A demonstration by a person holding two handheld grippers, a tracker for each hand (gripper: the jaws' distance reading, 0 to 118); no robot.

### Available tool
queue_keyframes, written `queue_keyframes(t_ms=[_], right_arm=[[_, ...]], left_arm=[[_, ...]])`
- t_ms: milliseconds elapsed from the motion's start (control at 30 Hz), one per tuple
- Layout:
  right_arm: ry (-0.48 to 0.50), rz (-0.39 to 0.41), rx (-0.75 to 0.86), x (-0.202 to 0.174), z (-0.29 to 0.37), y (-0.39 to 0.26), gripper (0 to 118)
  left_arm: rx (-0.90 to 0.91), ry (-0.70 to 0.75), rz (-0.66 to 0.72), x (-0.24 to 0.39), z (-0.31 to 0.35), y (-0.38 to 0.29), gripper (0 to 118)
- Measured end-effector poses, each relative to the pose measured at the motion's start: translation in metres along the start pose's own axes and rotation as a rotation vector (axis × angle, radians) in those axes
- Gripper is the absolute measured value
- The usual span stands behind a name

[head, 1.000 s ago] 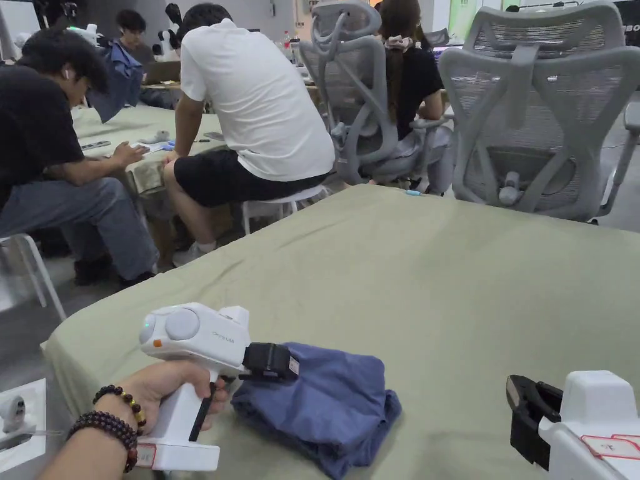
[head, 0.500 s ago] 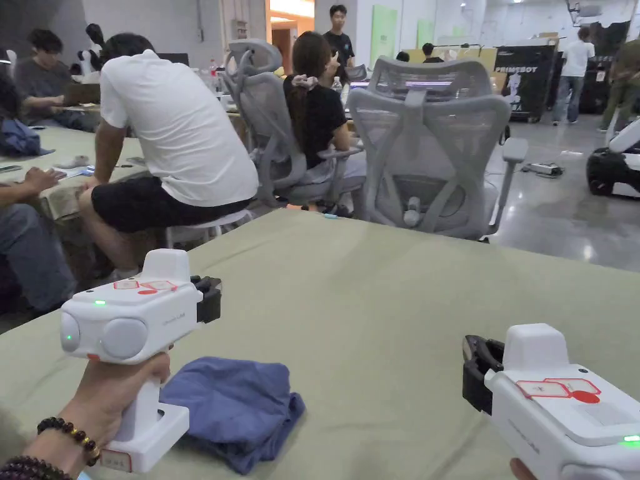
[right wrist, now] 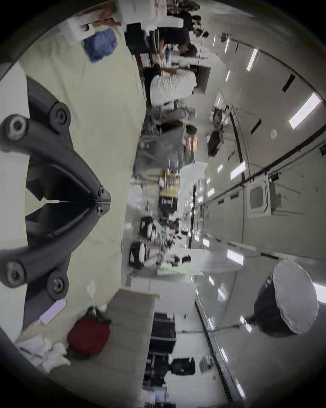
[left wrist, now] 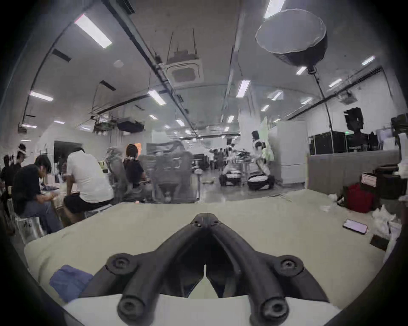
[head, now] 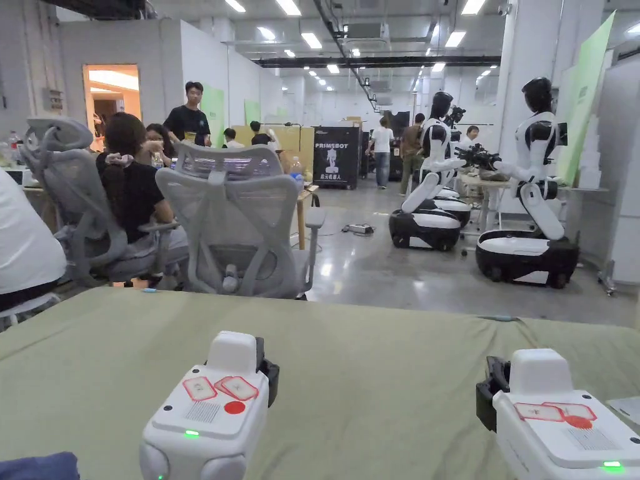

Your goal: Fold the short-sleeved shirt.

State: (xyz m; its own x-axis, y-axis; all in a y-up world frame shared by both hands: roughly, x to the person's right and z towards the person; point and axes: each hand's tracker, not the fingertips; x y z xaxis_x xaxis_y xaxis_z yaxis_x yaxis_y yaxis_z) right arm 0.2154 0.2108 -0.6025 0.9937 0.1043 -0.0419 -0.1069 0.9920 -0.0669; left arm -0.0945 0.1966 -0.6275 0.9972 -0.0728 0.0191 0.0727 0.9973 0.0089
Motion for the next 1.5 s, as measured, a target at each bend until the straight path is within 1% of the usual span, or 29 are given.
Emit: queue_keyframes(t_ms=[33,100,233,333,467,567,867,900,933,967,1000,1033,1067,1100,1133,1267,1367,1500], right_arm=[[-0.024,-0.003,0.0,0.01,0.007,-0.005,1],[-0.055,-0.008,-0.009,0.026,0.022,-0.018,1],[-0.091,-0.009,0.0,0.042,0.055,-0.045,1],[-0.102,-0.005,0.0,0.043,0.073,-0.059,1],[-0.112,-0.011,-0.006,0.04,0.089,-0.072,1],[-0.103,-0.025,-0.006,0.042,0.088,-0.076,1],[-0.086,-0.027,-0.003,0.034,0.08,-0.067,2],[-0.085,-0.03,-0.005,0.033,0.079,-0.067,8],[-0.087,-0.029,-0.01,0.032,0.079,-0.067,22],[-0.09,-0.025,-0.015,0.032,0.077,-0.068,44],[-0.09,-0.024,-0.018,0.032,0.076,-0.069,77],[-0.09,-0.022,-0.018,0.032,0.076,-0.069,97],[-0.095,-0.024,-0.012,0.033,0.075,-0.07,115],[-0.104,-0.027,0.003,0.033,0.075,-0.072,118],[-0.11,-0.027,0.033,0.03,0.075,-0.072,118],[-0.108,-0.039,0.009,0.029,0.071,-0.072,118],[-0.12,-0.035,0.013,0.031,0.071,-0.074,118],[-0.126,-0.033,0.007,0.031,0.072,-0.075,118]], left_arm=[[0.015,-0.006,0.011,0.011,0.006,-0.003,0],[0.019,-0.003,-0.022,0.033,0.02,-0.012,0],[0.006,-0.019,-0.058,0.059,0.047,-0.038,0],[-0.007,-0.044,-0.027,0.066,0.065,-0.05,0],[0.0,-0.034,-0.06,0.073,0.083,-0.058,0],[-0.008,-0.045,-0.006,0.072,0.087,-0.061,0],[-0.015,-0.051,-0.047,0.087,0.083,-0.063,0],[-0.015,-0.05,-0.044,0.088,0.083,-0.062,12],[-0.017,-0.057,-0.037,0.087,0.082,-0.062,28],[-0.019,-0.056,-0.03,0.087,0.08,-0.062,51],[-0.021,-0.049,-0.027,0.087,0.079,-0.063,84],[-0.023,-0.044,-0.024,0.087,0.078,-0.063,104],[-0.012,-0.041,-0.018,0.086,0.078,-0.064,118],[0.026,-0.054,-0.006,0.086,0.08,-0.066,118],[0.029,-0.026,-0.012,0.085,0.079,-0.066,118],[0.003,-0.016,-0.012,0.083,0.074,-0.066,118],[0.006,-0.017,0.004,0.082,0.074,-0.067,118],[-0.001,-0.022,-0.01,0.083,0.074,-0.068,118]])
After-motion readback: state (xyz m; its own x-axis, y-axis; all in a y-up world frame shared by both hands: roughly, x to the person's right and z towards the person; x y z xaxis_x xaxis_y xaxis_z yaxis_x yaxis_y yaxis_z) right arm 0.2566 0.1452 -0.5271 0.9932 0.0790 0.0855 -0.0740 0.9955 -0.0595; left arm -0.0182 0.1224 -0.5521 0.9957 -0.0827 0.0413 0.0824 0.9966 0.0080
